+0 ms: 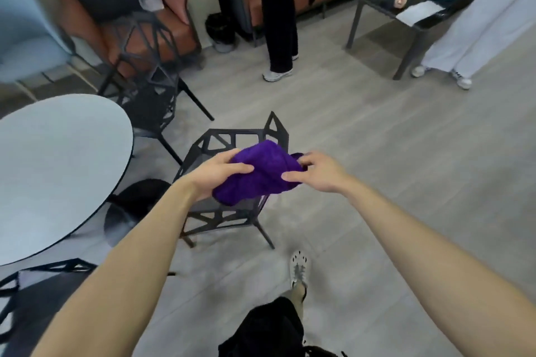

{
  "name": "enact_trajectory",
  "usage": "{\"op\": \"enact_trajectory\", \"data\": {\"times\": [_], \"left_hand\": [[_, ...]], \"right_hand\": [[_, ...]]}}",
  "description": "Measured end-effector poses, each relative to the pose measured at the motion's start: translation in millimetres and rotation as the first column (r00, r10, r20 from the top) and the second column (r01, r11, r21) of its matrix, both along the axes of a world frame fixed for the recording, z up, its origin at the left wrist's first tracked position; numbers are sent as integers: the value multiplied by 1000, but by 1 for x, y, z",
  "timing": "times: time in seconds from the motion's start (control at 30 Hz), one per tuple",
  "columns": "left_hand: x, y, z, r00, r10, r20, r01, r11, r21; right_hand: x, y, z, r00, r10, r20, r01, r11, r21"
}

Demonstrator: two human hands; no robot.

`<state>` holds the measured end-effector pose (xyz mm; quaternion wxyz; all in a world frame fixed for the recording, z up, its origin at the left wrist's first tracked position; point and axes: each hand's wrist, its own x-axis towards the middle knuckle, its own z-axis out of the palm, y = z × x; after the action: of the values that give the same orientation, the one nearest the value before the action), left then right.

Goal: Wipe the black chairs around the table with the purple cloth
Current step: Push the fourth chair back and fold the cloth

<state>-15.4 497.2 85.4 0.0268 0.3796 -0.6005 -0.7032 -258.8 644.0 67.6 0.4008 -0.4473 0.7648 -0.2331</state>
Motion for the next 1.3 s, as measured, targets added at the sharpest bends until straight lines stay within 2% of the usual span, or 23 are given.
{"op": "enact_trajectory", "data": {"times": [0.07,0.2,0.33,0.4,0.5,0.57,0.63,0.7,0.8,0.83,0.93,0.97,1.03,1.07,1.1,1.17,1.2,1.23,1.3], "left_hand": [[-21,-25,8,1000,-22,-1,21,992,-122],[-67,-75,33,978,-167,123,199,921,-336],[-92,-117,70,938,-209,275,313,853,-419],[-97,-137,84,940,-149,306,290,819,-495],[-100,-165,92,919,-22,394,260,786,-561],[-102,-181,92,867,94,490,227,800,-556],[-105,-197,88,831,227,507,120,817,-563],[-112,-206,84,791,364,492,24,785,-619],[-125,-214,85,721,570,394,-196,713,-673],[-130,-216,88,685,629,369,-250,678,-691],[-135,-219,98,605,758,244,-394,551,-735],[-138,-219,103,580,793,185,-448,500,-741],[-145,-221,111,501,865,1,-642,373,-670],[-146,-225,113,442,893,-86,-740,309,-597],[-146,-230,113,392,911,-128,-803,272,-530],[-144,-243,107,387,916,-106,-826,293,-481],[-140,-252,102,384,918,-93,-833,301,-465],[-137,-263,97,347,932,-104,-854,268,-446],[-133,-288,89,240,958,-159,-879,144,-455]], "right_hand": [[-20,-42,6,974,136,-182,-128,990,53],[-53,-123,28,951,298,-77,-305,947,-101],[-75,-192,52,842,539,-11,-536,835,-126],[-84,-223,54,807,590,26,-582,802,-133],[-112,-274,53,740,663,-109,-671,738,-70],[-138,-308,52,707,687,-169,-702,710,-51],[-164,-342,55,675,717,-171,-734,675,-68],[-185,-373,60,643,748,-166,-765,634,-112],[-213,-417,69,603,792,-97,-796,590,-134],[-221,-432,74,566,818,-105,-824,555,-114],[-235,-484,91,340,901,-268,-934,357,17],[-237,-504,99,315,902,-297,-944,329,0],[-237,-542,116,351,884,-308,-936,345,-76],[-236,-559,122,348,877,-332,-936,344,-73],[-234,-576,125,306,876,-373,-948,316,-35],[-230,-609,125,225,901,-370,-968,250,19],[-227,-625,124,227,918,-325,-970,241,3],[-224,-640,123,243,933,-265,-969,245,-28],[-218,-667,123,259,952,-163,-966,253,-60]]}}
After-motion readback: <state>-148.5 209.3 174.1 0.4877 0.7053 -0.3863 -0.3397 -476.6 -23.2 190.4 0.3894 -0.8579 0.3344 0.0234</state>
